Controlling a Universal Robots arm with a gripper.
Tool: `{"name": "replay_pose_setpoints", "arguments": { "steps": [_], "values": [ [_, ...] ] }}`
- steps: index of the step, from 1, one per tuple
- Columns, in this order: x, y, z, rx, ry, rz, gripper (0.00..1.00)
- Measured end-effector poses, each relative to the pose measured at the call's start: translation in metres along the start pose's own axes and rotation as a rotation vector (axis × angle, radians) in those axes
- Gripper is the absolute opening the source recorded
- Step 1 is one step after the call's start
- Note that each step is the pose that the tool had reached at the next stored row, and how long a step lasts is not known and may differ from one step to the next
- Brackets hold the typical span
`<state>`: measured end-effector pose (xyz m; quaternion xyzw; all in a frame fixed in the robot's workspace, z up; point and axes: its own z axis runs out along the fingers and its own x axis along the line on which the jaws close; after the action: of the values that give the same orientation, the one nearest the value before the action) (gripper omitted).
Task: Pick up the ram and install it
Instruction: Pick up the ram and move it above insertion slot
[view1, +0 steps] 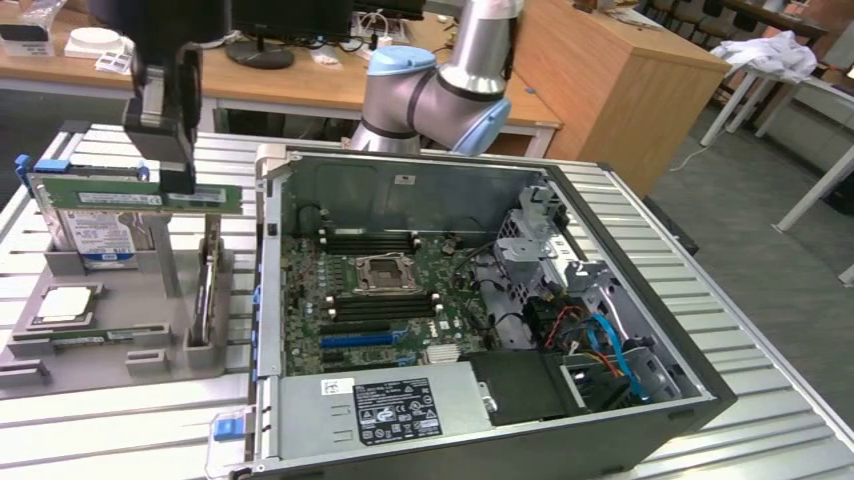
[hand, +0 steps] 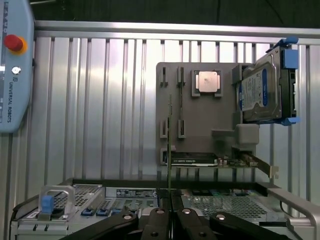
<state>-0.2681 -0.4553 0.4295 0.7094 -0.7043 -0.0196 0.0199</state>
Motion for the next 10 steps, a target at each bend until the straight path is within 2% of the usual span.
{"name": "replay_pose_setpoints", "arguments": {
  "steps": [4, 10],
  "values": [
    [0.000, -0.0071, -0.0004, -0.0021, 0.0000, 0.000, 0.12],
    [0.000, -0.0229, -0.0013, -0.0061, 0.0000, 0.000, 0.12]
  ]
}}
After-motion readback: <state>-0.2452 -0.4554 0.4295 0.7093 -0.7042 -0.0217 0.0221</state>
